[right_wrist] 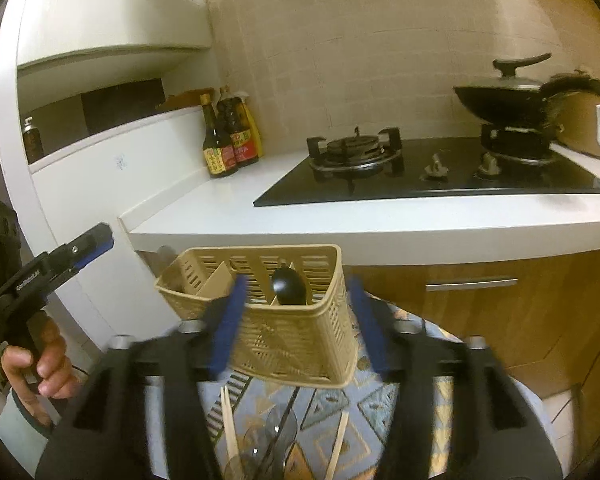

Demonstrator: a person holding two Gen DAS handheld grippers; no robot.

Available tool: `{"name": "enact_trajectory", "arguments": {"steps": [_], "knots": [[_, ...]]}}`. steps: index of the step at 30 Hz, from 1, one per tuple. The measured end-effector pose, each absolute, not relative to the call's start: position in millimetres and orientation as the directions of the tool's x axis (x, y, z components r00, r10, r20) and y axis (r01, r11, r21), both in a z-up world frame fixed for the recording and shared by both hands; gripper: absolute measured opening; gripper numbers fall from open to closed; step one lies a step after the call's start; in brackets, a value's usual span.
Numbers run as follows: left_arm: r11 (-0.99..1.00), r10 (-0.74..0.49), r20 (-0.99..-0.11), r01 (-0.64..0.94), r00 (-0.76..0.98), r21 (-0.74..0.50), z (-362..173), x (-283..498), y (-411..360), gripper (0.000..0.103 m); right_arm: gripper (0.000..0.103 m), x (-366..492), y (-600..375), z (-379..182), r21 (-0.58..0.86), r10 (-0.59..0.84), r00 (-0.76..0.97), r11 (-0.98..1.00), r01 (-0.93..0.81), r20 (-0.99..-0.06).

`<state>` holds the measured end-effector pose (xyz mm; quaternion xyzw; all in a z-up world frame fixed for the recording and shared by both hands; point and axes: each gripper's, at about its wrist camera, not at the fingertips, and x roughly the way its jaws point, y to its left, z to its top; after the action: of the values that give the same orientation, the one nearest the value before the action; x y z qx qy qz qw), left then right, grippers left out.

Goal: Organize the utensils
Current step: 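Move both grippers back down toward the utensils on the table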

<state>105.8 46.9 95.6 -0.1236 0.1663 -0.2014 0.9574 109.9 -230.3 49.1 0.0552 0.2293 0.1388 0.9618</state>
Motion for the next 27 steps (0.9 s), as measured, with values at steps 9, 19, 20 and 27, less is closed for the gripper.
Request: {"name": "enact_trajectory", "arguments": {"steps": [9,19,20,27], "knots": [[0.907,-0.406,-0.4,0.31,0.822,-0.284,98,65,48,0.048,0.055,70,-220,59,0.142,0.266,0.814,0.964,-0.225,-0.515],[0.914,-0.404,-0.619,0.269,0.673,-0.305,50,46,39,0.048,0.055,60,-209,17,0.226,0.31,0.596,0.95,-0.213,-0.741],[0.916,-0.4,-0.639,0.261,0.657,-0.305,44,45,39,0.048,0.055,62,-207,8,0.229,0.306,0.555,0.952,-0.205,-0.773],[0.916,-0.402,-0.749,0.233,0.527,-0.328,-4,43,34,0.046,0.055,67,-202,-30,0.234,0.288,0.429,0.957,-0.173,-0.856]]}}
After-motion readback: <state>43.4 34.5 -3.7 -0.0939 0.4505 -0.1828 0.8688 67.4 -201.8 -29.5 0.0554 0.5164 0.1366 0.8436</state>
